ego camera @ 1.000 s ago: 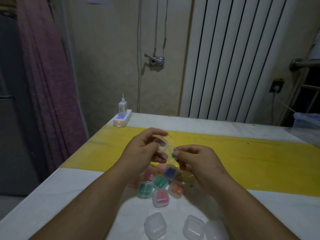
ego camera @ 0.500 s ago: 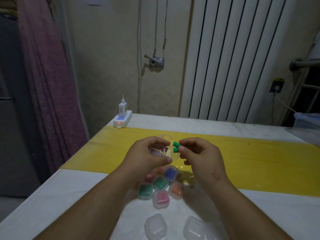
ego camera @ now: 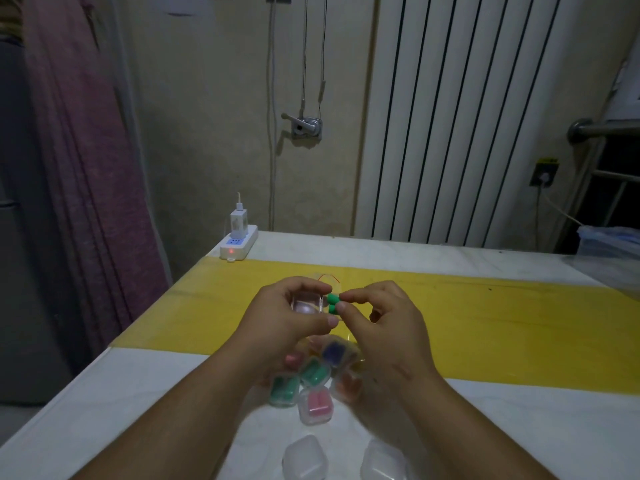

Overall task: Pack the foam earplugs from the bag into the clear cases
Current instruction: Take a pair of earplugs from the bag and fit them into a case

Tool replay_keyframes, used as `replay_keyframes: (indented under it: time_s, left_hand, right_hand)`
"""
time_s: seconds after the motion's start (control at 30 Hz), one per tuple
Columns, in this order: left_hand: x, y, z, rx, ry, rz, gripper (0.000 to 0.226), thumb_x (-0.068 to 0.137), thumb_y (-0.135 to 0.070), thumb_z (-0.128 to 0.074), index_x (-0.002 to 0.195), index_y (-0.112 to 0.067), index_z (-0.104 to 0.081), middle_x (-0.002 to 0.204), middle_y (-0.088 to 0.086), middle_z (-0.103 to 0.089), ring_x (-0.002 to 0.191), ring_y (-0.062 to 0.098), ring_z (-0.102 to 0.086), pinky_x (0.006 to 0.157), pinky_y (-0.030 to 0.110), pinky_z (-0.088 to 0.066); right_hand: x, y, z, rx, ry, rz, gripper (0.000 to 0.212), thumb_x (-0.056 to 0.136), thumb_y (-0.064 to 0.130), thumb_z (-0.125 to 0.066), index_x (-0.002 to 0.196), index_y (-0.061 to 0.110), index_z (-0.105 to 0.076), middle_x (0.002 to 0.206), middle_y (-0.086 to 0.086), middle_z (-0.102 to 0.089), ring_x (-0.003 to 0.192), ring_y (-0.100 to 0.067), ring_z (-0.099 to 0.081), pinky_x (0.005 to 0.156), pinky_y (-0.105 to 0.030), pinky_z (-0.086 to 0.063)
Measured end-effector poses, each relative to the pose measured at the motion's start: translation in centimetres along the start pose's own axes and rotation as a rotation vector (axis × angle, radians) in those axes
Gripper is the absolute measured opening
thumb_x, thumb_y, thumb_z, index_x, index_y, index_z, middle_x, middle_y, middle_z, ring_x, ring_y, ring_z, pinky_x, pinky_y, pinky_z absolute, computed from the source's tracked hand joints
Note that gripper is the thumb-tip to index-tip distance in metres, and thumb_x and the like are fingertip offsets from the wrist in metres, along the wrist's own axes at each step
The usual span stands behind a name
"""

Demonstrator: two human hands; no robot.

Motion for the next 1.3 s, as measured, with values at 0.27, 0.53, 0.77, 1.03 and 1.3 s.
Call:
replay_keyframes:
  time_s: [0.27,0.53,0.77,1.03,1.3]
  left_hand:
    - [-0.2,-0.1,-0.1,0.034,0.004,0.005,0.039,0.066,-0.013,-0.087,0.09,-0.039,-0.073,0.102,-0.007,-0.07,0.094,0.019,-0.068,0.076,0.052,-0.059]
    - [-0.3,-0.3,-0.6,0.036,0.039,-0.003,0.048,0.073,-0.002,-0.08,0.108,-0.033,-0.068,0.103,-0.002,-0.067,0.088,0.016,-0.069,0.074,0.041,-0.061]
    - [-0.3,-0.1,-1.3,-0.443,0.19,0.104,0.025,0.089,-0.014,-0.06,0.113,-0.008,-0.06,0.102,0.018,-0.069,0.088,0.037,-0.069,0.074,0.038,-0.059]
    - [-0.2,0.0,-1.4,-0.367,0.164,0.053,0.03,0.088,0.01,-0.056,0.112,-0.004,-0.067,0.11,0.015,-0.07,0.093,0.028,-0.07,0.081,0.035,-0.06]
    - [0.0,0.0,-0.8,-0.24,0.093,0.02,0.03,0.084,0.004,-0.067,0.11,-0.01,-0.069,0.104,0.007,-0.073,0.091,0.025,-0.071,0.076,0.032,-0.059]
  right_hand:
    - [0.0,-0.2,0.0,0.084,0.064,-0.078,0.01,0.083,0.028,-0.072,0.075,0.034,-0.071,0.084,0.012,-0.065,0.073,0.007,-0.052,0.062,-0.009,-0.035]
    - [-0.2,-2.0,-1.1,0.519,0.14,-0.443,0.024,0.086,0.006,-0.068,0.096,0.017,-0.05,0.081,-0.012,-0.07,0.064,-0.017,-0.064,0.057,-0.03,-0.052]
    - [0.1,-2.6,-0.6,0.556,0.089,-0.522,0.01,0.085,0.013,-0.069,0.093,0.017,-0.067,0.077,-0.005,-0.068,0.066,-0.017,-0.059,0.058,-0.03,-0.047]
    - [-0.2,-2.2,-1.2,0.712,0.161,-0.524,0.016,0.09,0.025,-0.064,0.088,0.012,-0.073,0.076,-0.005,-0.067,0.064,-0.015,-0.056,0.054,-0.025,-0.047]
    - [-0.4,-2.2,-1.6,0.657,0.227,-0.535,0.033,0.089,0.04,-0.062,0.091,0.009,-0.074,0.08,-0.006,-0.072,0.07,-0.02,-0.061,0.062,-0.032,-0.05]
Point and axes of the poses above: each hand's wrist, its own x-axis towards the middle knuckle, its own z-axis out of the back of the hand, y = z × x, the point moved 6 cm from there along x, towards the middle knuckle
